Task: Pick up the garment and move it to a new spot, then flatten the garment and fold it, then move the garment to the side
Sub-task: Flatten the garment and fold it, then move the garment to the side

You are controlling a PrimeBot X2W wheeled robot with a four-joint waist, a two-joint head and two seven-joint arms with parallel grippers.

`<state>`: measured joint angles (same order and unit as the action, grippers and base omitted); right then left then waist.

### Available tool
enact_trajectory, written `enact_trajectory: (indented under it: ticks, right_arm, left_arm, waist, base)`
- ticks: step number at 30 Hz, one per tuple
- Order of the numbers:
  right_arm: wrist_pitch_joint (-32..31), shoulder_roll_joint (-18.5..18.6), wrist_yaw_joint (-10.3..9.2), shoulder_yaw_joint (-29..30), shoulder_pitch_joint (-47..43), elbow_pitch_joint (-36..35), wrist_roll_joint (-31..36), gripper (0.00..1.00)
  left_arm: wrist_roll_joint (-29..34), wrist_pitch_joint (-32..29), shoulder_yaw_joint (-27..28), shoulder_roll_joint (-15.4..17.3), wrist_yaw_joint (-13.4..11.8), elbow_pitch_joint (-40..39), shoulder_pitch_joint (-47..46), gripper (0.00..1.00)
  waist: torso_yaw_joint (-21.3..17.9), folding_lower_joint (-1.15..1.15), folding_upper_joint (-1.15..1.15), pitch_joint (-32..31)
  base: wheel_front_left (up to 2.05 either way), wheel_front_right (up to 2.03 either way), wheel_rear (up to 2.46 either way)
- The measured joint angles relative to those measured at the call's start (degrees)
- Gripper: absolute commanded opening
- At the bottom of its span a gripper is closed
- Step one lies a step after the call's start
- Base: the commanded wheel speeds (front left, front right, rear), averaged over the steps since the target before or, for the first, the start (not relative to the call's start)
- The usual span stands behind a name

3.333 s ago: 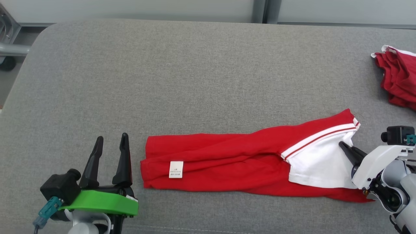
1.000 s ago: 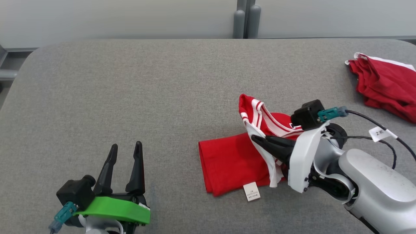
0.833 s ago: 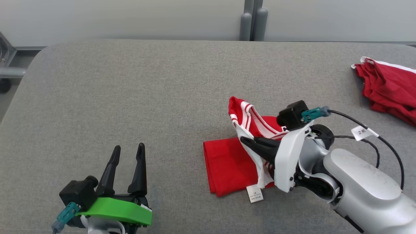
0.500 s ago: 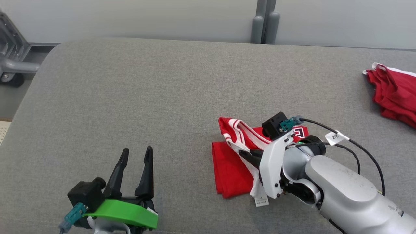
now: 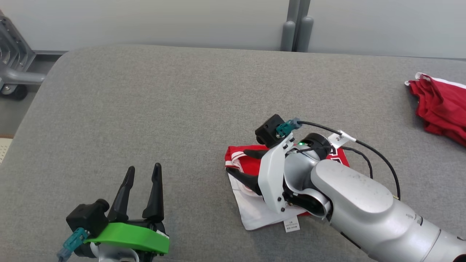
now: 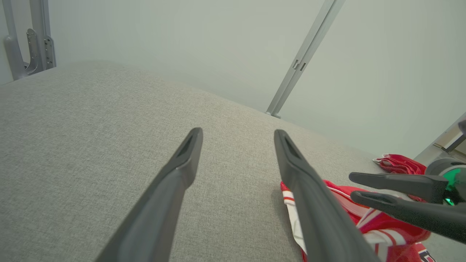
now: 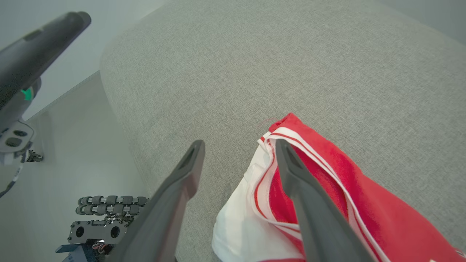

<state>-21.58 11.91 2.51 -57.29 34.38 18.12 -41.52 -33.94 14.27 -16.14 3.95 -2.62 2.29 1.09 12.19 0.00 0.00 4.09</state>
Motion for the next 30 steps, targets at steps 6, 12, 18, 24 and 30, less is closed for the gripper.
enact_trajectory:
  ticks: [6, 12, 18, 24, 30]
  right_arm:
    - [2.9, 1.0, 0.43, 4.8, 3.2, -3.1, -0.3, 1.0]
    - [5.5, 8.9, -1.67, 12.4, 3.9, -2.9, -2.1, 1.0]
    - [6.4, 14.2, -2.6, 15.4, -0.5, -1.0, -4.8, 1.0]
    - [6.4, 16.0, -2.44, 16.5, -5.9, 1.4, -8.7, 1.0]
    - [5.9, 16.3, -0.9, 17.3, -8.8, 3.2, -12.1, 1.0]
  left_arm:
    - [0.0, 0.0, 0.6, 0.0, -0.2, -0.7, 0.1, 1.0]
    - [0.0, 0.0, 0.9, -0.1, -0.3, -1.5, 0.5, 1.0]
    - [0.4, 0.0, 1.1, -0.2, -0.4, -2.8, 0.7, 1.0]
    - [0.9, 0.0, 0.5, -0.2, -0.4, -3.3, 0.7, 1.0]
    - [1.0, 0.0, -0.4, -0.3, -0.4, -3.4, -0.1, 1.0]
  waist:
    - [-2.2, 0.0, 0.0, -0.5]
    - [-4.5, 0.0, 0.0, -0.4]
    - [-5.9, 0.0, 0.0, 1.0]
    - [-6.5, 0.0, 0.0, 3.2]
    - [-5.9, 0.0, 0.0, 5.6]
  base:
    - [0.0, 0.0, 0.0]
    - [0.0, 0.0, 0.0]
    - [0.0, 0.0, 0.0]
    - [0.0, 0.0, 0.0]
    - [0.0, 0.0, 0.0]
